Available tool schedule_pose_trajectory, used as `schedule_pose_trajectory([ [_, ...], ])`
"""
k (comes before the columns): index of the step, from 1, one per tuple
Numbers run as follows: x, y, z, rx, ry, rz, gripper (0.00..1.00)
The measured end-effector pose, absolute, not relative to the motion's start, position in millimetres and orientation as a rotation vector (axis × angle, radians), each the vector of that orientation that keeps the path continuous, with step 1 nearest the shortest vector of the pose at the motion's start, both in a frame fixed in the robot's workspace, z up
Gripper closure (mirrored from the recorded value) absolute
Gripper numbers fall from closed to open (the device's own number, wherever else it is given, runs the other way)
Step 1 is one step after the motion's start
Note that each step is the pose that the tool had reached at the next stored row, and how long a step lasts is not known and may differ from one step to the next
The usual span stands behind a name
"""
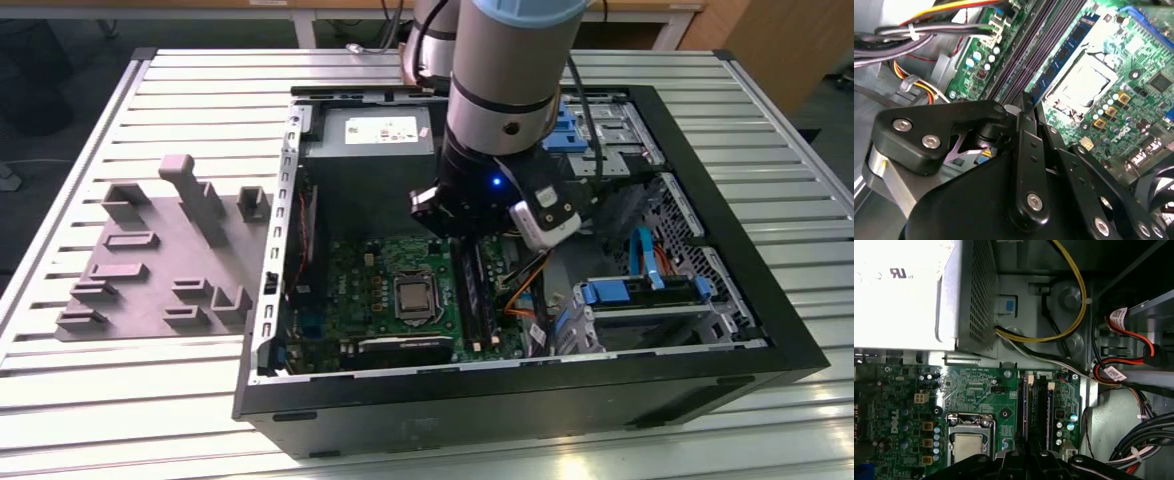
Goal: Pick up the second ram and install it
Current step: 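Insert the second ram into the second slot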
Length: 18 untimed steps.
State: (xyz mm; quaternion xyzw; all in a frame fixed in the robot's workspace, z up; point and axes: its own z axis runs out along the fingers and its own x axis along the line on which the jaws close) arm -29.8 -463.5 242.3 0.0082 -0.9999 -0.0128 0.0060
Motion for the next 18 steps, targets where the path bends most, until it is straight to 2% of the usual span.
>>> schedule_pose_trajectory([
  [18, -29.5, -472.2, 228.3, -0.006, -3.130, -0.040, 0.86],
])
